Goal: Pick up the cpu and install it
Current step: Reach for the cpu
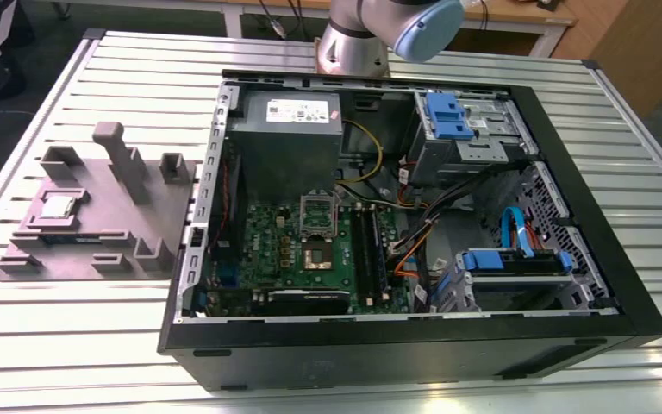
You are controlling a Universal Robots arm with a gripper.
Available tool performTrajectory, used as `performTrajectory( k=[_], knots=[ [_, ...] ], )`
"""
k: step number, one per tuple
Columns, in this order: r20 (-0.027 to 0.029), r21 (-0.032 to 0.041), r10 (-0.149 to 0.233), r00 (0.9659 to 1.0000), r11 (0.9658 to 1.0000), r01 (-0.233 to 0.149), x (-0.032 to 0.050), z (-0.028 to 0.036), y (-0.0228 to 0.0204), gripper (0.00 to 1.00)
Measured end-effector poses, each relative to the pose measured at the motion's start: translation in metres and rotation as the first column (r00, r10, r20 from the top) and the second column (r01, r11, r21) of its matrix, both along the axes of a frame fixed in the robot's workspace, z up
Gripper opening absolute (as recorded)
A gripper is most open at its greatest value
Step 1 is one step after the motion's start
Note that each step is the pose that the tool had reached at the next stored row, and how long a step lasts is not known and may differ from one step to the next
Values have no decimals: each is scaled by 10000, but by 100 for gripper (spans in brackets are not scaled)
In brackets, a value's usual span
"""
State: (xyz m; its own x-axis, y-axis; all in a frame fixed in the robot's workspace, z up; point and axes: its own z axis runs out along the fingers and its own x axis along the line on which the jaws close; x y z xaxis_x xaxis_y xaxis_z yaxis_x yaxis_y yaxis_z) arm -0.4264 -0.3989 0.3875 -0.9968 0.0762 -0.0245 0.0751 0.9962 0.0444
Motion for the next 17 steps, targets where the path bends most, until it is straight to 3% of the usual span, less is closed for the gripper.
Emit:
performTrajectory(
  k=[17],
  knots=[
    [-1,0,0,10000,10000,0,-97,0,0,10]
  ],
)
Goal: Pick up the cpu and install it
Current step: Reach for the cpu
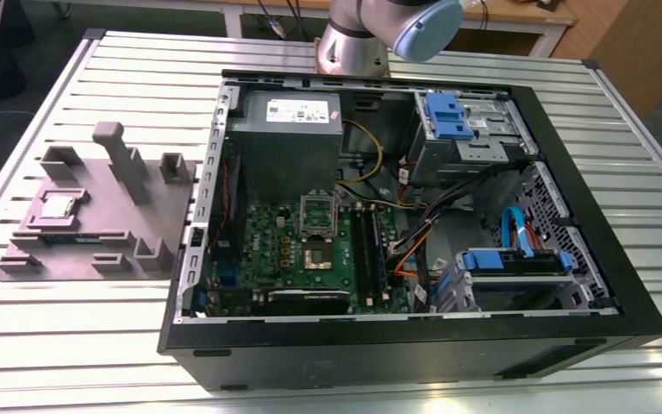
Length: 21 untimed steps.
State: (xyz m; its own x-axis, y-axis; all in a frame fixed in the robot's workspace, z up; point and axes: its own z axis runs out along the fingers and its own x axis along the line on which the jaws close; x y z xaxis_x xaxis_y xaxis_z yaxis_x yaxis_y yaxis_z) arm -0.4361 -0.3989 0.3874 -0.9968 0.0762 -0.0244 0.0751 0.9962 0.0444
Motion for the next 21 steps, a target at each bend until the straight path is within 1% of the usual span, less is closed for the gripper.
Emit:
performTrajectory(
  k=[21],
  knots=[
    [0,0,0,10000,10000,0,-92,0,0,10]
  ],
)
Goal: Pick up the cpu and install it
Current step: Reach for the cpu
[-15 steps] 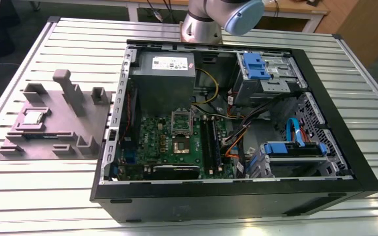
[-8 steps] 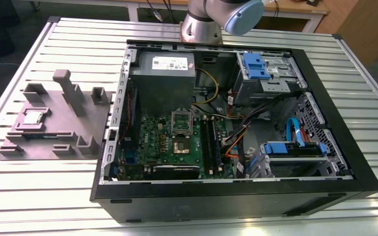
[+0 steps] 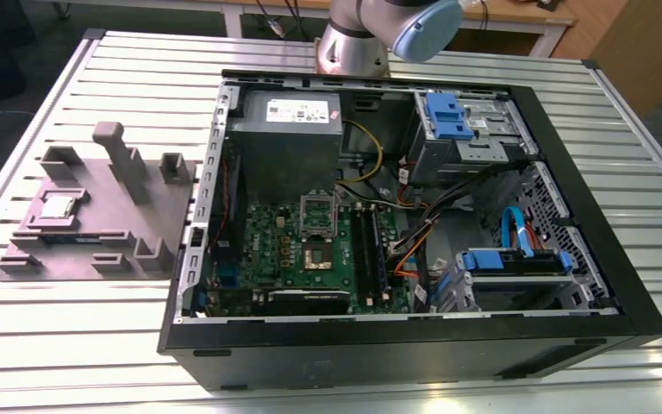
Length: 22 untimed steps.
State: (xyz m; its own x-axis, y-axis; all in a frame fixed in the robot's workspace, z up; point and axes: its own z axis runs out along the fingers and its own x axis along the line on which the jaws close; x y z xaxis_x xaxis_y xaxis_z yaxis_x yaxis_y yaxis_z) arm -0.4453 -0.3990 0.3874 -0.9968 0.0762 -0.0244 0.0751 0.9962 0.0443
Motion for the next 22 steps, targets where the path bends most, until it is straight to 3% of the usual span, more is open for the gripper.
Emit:
performTrajectory(
  k=[22],
  knots=[
    [0,0,0,10000,10000,0,-128,-1,0,10]
  ],
)
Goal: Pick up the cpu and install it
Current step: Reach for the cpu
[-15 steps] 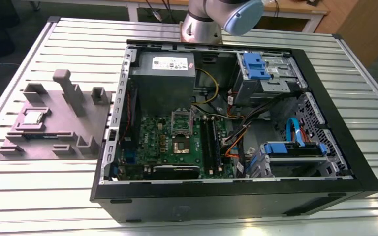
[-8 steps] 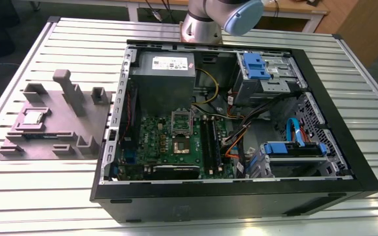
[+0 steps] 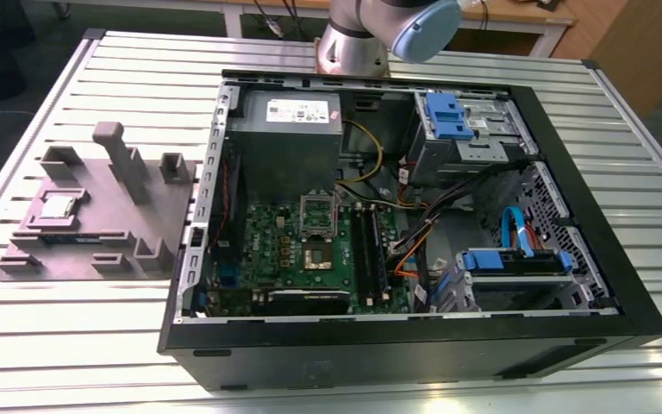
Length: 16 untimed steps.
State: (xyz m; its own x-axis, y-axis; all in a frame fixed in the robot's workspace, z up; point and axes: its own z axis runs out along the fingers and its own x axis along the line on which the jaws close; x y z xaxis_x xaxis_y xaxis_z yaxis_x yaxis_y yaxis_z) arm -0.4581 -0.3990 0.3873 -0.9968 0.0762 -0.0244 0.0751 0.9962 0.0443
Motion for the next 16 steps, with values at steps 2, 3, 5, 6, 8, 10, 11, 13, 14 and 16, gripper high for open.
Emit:
performTrajectory(
  k=[2,3,5,6,8,10,11,13,14,16],
  knots=[
    [0,0,0,10000,10000,0,-9,0,0,10],
    [1,0,0,10000,10000,0,-13,0,0,10],
    [1,1,0,10000,10000,0,-22,-1,0,10],
    [1,0,0,10000,10000,0,-26,-1,0,10],
    [1,1,0,10000,10000,0,-35,-1,0,10],
    [1,1,0,10000,10000,0,-43,-1,0,10],
    [1,1,0,10000,10000,0,-48,-1,0,10],
    [1,1,0,10000,10000,0,-56,-1,0,10],
    [0,0,0,10000,10000,0,-61,-1,0,10],
    [0,0,0,10000,10000,0,-70,-1,0,10]
  ],
)
